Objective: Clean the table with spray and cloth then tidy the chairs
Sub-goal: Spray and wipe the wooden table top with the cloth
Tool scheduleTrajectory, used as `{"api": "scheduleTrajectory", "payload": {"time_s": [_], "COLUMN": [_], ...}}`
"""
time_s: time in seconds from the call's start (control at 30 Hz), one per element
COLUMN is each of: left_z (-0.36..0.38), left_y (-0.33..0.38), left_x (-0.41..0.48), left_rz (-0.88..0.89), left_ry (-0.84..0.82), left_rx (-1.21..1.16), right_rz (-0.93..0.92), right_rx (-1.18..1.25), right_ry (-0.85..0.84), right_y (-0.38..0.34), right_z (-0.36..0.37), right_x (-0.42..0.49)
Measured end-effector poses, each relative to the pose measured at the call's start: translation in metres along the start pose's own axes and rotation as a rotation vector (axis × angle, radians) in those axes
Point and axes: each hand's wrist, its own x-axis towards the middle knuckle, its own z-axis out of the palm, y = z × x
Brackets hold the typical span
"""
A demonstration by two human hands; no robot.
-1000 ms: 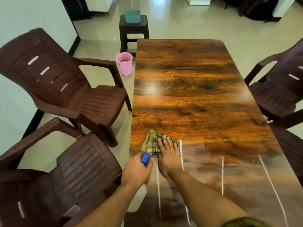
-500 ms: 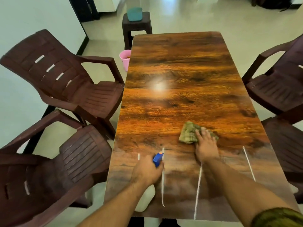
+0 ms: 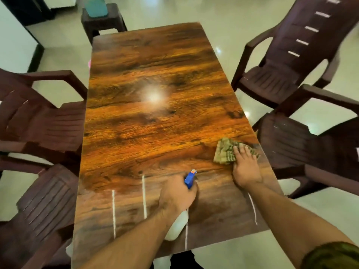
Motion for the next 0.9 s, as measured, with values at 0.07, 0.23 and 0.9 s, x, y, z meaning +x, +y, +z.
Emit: {"api": "scheduleTrajectory", "payload": {"time_s": [0.07,0.23,0.9], "left_z": [0.008,0.033,0.064], "left_y": [0.015,0.042,0.048], "left_x": [0.003,0.007,-0.024], "left_rz": [0.037,0.111,0.157], "left_ry": [-0.001,-0.069,-0.140], "left_rx": [0.029,0.009,0.086], "right_rz": [0.020,0.047,0.355], "right_rx": [-0.023,-0.016,0.204], "right_ry": [0.031,0.021,0.097], "right_y": [0.005,0.045,0.001], "right_z": [0.002,-0.006,0.020], "right_x": [-0.006,-0.013,-0.082]}}
